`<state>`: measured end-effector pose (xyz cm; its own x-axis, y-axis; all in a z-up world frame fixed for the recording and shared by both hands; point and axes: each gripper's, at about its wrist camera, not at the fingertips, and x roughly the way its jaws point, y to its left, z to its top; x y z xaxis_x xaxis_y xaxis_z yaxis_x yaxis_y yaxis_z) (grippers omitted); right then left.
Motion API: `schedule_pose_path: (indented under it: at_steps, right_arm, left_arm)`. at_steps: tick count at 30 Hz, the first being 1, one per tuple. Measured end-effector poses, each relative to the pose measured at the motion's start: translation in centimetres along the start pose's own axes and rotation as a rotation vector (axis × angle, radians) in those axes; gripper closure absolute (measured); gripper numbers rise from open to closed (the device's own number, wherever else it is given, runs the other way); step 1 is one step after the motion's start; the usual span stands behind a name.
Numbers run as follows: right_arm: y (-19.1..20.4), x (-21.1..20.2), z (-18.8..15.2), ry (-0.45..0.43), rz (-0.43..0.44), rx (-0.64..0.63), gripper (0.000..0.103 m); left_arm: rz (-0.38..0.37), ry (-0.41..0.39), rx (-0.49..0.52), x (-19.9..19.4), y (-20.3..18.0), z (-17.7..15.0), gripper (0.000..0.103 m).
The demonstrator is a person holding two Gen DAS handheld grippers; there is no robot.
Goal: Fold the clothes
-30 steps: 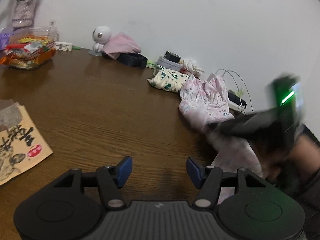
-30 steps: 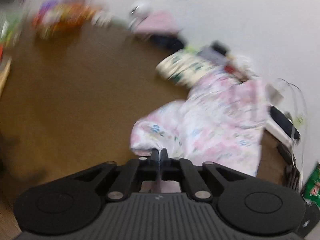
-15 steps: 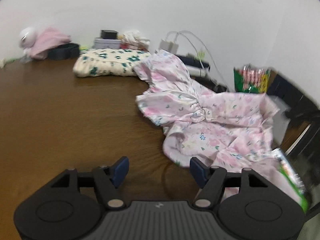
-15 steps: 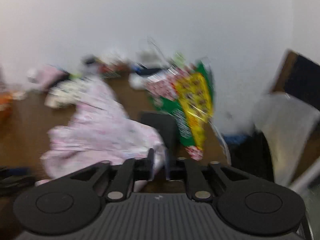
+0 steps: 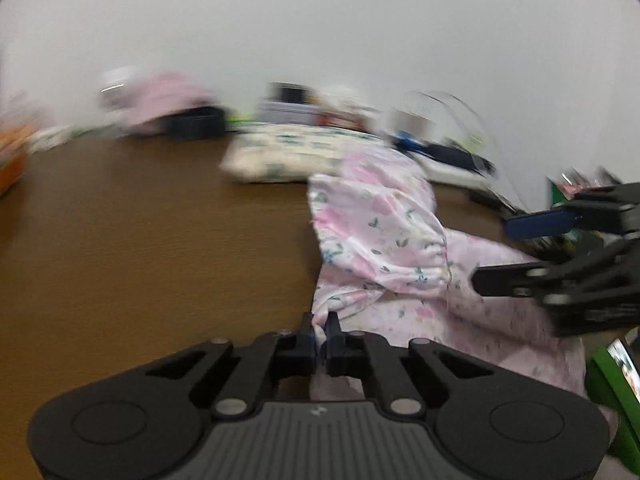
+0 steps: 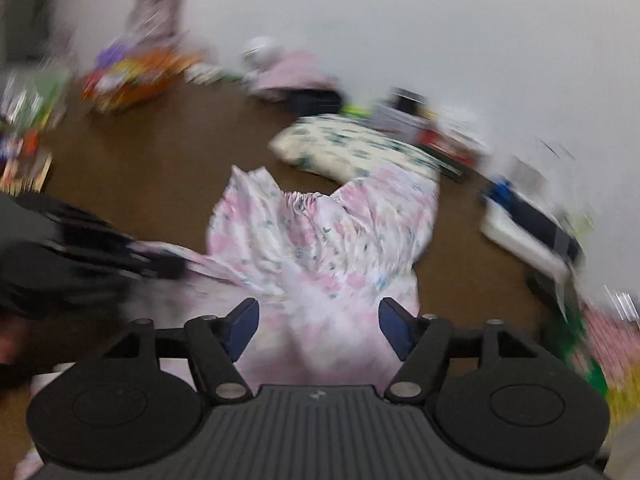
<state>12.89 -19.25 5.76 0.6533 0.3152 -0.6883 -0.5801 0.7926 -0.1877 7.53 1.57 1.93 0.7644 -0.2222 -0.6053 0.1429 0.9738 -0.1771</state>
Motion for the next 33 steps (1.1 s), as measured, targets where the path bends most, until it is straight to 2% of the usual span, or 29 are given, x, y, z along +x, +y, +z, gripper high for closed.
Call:
schedule_pose_path:
  at_steps: [1,3,4,5,6,8,10,11,13,14,15,17,18,19,21,22,23,25,27,29,30,31,32,33]
  right_arm:
    - [1.3,1.5,1.0,0.022,0.023,-0.027,0.04]
    - [3.4,4.1,2.5,0.063,0.069,-0.045,0.062]
    - [4.4,5.3,3.2,0.082,0.091,-0.04,0.094]
    - [5.4,6.4,3.8,0.101,0.114,-0.034,0.103]
    - [6.2,7.3,4.4,0.112,0.134,-0.026,0.103]
    - [6.3,5.6,4.9,0.006,0.129,0.043,0.103]
    - [3.4,3.3,5.3,-0.057,0.122,0.229,0.103]
    - [1.5,2.8,5.0,-0.057,0.097,0.313,0.103]
    - [-2.0,3.7,3.9,0.009,-0.034,0.449,0.099]
    - [-3.0,4.7,3.3,0.072,-0.119,0.476,0.095]
    - [-3.6,5.4,2.6,0.127,-0.181,0.481,0.093]
    - [-3.4,4.3,1.4,0.12,-0.22,0.479,0.083]
    - [-3.0,2.8,1.0,0.079,-0.229,0.479,0.076]
    - [-2.3,0.9,0.6,0.029,-0.254,0.485,0.061]
    - [-0.2,-2.5,0.5,-0.066,-0.276,0.489,0.058]
    - [0.4,-3.1,0.9,-0.082,-0.236,0.465,0.058]
    - [1.4,-3.4,1.0,-0.086,-0.179,0.44,0.059]
    - [2.7,-3.0,1.1,-0.081,-0.098,0.408,0.063]
    - [3.5,-1.8,0.8,-0.051,-0.07,0.409,0.068]
    - [4.1,-0.3,0.1,-0.006,-0.035,0.421,0.075]
    - [4.3,0.1,-0.5,0.01,-0.008,0.425,0.075]
    - [4.6,0.5,-1.2,0.028,0.002,0.428,0.077]
    - [5.0,0.9,-1.9,0.045,0.009,0.432,0.08]
    - [5.2,1.1,-2.3,0.059,-0.001,0.439,0.081]
  left_arm:
    - [0.026,-0.011,-0.036,-1.1,1.7,-0.5,0.101]
    - [0.077,-0.032,-0.095,-2.8,4.7,-1.5,0.101]
    - [0.09,-0.035,-0.129,-3.5,6.0,-1.8,0.101]
    - [0.102,-0.04,-0.161,-4.4,7.3,-2.1,0.101]
    - [0.122,-0.046,-0.172,-5.1,8.3,-2.4,0.101]
    - [0.164,-0.058,-0.191,-6.4,10.3,-2.9,0.101]
    - [0.205,-0.057,-0.196,-6.8,11.5,-3.0,0.101]
    - [0.217,-0.052,-0.202,-6.7,11.9,-3.0,0.101]
    - [0.212,-0.039,-0.204,-6.2,12.0,-2.8,0.099]
    - [0.214,-0.038,-0.207,-6.1,11.9,-2.6,0.097]
    - [0.239,-0.047,-0.178,-6.4,11.4,-2.3,0.09]
    - [0.29,-0.097,-0.104,-7.5,10.1,-1.2,0.074]
    - [0.282,-0.137,-0.071,-8.3,9.4,-0.5,0.055]
    - [0.268,-0.157,-0.034,-8.7,8.7,0.6,0.038]
    - [0.212,-0.149,0.096,-7.8,6.8,2.9,0.029]
    - [0.177,-0.122,0.157,-6.3,6.0,3.8,0.028]
    - [0.14,-0.094,0.217,-4.6,5.2,4.7,0.028]
    - [0.164,0.026,0.287,0.3,3.8,5.7,0.032]
    - [0.182,0.082,0.302,3.2,4.1,6.0,0.042]
    - [0.199,0.136,0.314,6.0,4.4,6.2,0.044]
    - [0.202,0.136,0.301,6.4,4.9,6.6,0.051]
    - [0.205,0.133,0.285,6.8,5.5,6.9,0.067]
    - [0.207,0.131,0.27,7.1,6.1,7.3,0.077]
    - [0.253,0.118,0.225,7.2,7.2,8.0,0.085]
